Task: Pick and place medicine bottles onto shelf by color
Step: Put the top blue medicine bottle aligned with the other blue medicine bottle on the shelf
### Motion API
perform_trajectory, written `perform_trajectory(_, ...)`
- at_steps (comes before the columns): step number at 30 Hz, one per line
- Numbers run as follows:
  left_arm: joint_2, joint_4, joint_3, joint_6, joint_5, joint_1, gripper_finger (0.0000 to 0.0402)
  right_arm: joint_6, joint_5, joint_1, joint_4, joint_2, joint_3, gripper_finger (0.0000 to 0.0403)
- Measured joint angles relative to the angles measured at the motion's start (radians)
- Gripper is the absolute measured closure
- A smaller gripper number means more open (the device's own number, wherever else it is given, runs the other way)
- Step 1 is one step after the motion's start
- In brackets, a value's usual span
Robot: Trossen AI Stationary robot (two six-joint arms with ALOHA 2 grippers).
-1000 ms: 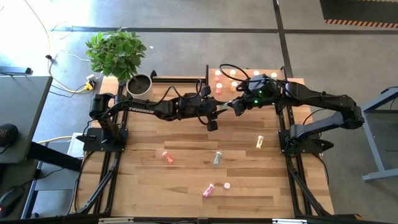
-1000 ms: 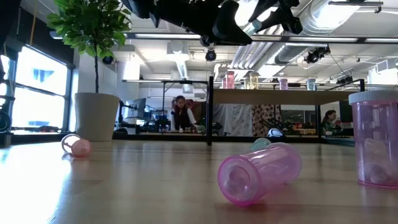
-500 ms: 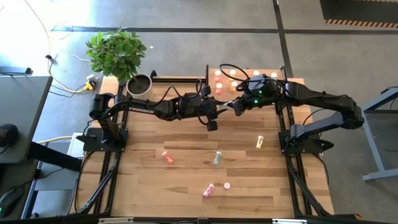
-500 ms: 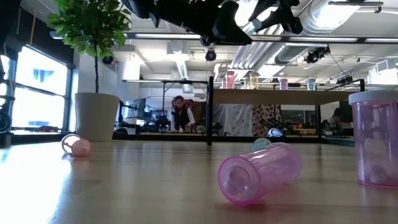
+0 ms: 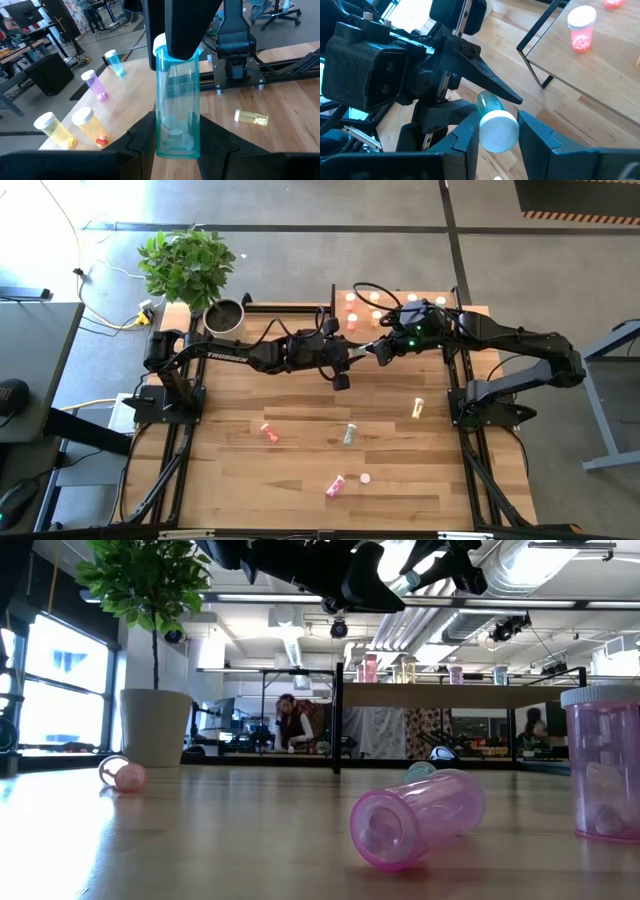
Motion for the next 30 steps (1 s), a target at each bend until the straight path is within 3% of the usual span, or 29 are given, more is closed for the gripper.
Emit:
perform_trajectory(8, 0.000, 0.000, 0.000, 0.002, -0.049, 0.000, 0.0287, 0.003, 0.010, 0.000, -0.006, 0.000, 0.000, 0.0305)
perform_trajectory(19, 0.000, -0.025, 0.000, 0.009, -0.085, 0.001, 0.0225, 0.027, 0.040, -0.009, -0.026, 0.000, 0.000, 0.0304)
perform_trajectory(30, 0.000, -0.029, 0.000, 0.062, -0.085, -0.007, 0.0255, 0.039, 0.050, -0.032, 0.002, 0.000, 0.000, 0.0304)
